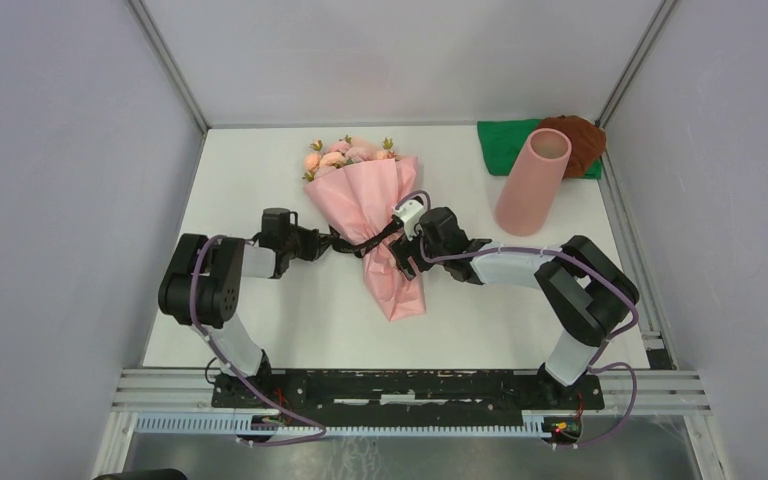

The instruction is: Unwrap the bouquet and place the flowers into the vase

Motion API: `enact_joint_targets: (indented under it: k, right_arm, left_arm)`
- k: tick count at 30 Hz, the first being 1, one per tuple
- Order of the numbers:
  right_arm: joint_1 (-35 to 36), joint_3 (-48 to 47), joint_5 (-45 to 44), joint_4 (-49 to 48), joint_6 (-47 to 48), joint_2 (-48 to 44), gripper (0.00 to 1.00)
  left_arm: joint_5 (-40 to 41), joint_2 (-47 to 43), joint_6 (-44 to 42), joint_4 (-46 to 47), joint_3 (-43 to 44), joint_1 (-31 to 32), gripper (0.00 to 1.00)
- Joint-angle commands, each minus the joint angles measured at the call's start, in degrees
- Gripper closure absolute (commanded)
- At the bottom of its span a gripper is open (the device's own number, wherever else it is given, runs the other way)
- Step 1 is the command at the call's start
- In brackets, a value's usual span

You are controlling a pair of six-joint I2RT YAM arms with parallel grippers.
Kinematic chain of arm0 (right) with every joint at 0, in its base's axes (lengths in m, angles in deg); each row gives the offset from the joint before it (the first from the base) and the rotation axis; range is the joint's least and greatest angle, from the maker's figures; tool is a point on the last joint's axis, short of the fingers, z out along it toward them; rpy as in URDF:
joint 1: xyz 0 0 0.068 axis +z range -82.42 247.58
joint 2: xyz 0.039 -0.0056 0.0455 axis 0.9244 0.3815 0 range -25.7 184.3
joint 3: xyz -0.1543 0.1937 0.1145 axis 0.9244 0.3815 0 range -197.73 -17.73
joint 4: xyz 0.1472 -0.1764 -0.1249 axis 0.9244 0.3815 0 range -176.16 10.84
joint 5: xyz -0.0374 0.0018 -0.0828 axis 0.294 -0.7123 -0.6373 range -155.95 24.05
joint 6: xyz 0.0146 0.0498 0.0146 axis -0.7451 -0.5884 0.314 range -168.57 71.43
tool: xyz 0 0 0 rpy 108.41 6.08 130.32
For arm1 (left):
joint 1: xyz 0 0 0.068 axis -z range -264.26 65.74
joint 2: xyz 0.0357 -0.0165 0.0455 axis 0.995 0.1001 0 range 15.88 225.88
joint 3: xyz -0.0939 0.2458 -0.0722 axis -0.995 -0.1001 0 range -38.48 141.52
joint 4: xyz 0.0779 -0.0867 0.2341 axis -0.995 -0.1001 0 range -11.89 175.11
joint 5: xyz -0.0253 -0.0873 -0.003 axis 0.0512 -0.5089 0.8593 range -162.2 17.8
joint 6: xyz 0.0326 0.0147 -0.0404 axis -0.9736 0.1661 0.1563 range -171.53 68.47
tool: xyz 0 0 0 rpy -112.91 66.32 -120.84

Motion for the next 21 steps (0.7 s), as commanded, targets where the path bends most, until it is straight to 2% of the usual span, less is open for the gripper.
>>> enact_joint_targets:
  k: [1, 7, 16, 21]
  right_arm:
    - [0.25, 0.33, -1.34, -1.32, 0.72, -1.29, 0.17]
    - [0.29, 0.65, -1.99, -1.14, 0.72, -1.20, 0.17]
    - [0.24, 1.20, -1.89, -1.53, 0.68, -1.16, 0.17]
    - [0.29, 1.40, -1.87, -1.71, 0.74, -1.77, 0.17]
  left_arm:
    - [-1.11, 3.05, -0.70, 0.56, 1.33, 0.32, 0.95]
    - [-0.08, 3.36, -2.15, 1.75, 2.06, 0.33, 0.98]
    - [6.37, -11.54, -7.41, -5.37, 3.25, -0.11, 0.98]
    - [6.28, -13.83, -8.84, -7.38, 5.54, -0.74, 0.98]
